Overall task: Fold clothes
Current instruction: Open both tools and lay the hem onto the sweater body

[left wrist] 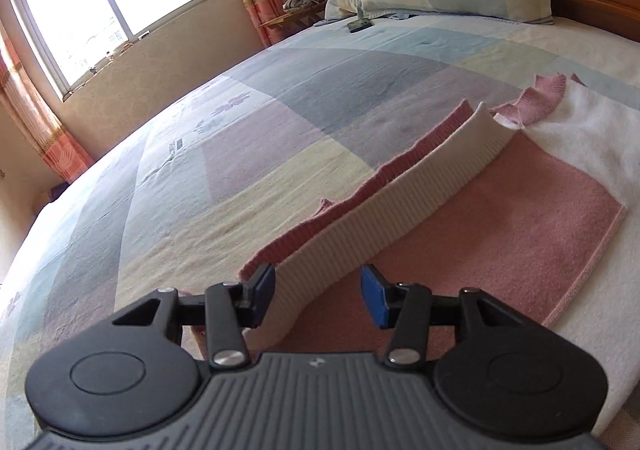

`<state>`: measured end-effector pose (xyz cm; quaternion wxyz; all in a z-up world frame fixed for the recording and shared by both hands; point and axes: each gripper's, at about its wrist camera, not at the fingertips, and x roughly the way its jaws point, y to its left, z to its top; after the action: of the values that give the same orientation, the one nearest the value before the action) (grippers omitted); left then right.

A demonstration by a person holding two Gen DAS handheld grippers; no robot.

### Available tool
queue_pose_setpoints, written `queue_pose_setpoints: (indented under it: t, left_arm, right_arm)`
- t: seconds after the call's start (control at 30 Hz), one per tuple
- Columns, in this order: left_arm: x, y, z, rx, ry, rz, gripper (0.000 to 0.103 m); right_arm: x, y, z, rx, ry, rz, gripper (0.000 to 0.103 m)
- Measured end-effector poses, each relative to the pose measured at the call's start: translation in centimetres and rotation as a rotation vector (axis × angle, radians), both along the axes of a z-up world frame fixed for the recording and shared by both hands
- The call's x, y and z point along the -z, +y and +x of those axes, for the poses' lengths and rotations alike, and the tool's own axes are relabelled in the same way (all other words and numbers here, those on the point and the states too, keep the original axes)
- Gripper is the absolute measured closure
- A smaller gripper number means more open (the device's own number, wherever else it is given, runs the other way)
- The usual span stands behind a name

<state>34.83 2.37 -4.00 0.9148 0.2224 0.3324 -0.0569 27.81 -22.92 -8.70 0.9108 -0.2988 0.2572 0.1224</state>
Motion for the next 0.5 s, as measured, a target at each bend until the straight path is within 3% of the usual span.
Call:
queue_pose_setpoints:
  t: [0.13, 0.23, 0.37, 0.5]
  left_arm:
    - [0.4, -0.6, -3.2, 0.067, 0.004, -0.016, 0.04]
    - [1.8, -0.3, -5.3, 0.052, 0.056, -0.005, 0.04]
    - [3.0, 2.0, -8.4, -0.02, 0.116, -0.134, 0.039]
    - [2.9, 3.9, -10.7, -0.074, 0.121, -0.18, 0.033]
  right_arm:
    - [-0.3, -1.0, 0.1, -0.001, 0.019, 0.047, 0.036]
    - [-0.6, -1.8, 0.4, 0.009, 0.037, 0.084, 0.036]
    - [-0.7, -2.7, 0.4, 0.016, 0.063, 0.12, 0.036]
    - [-0.2, -3.6, -0.2, 0.01, 0.101, 0.124, 0.036]
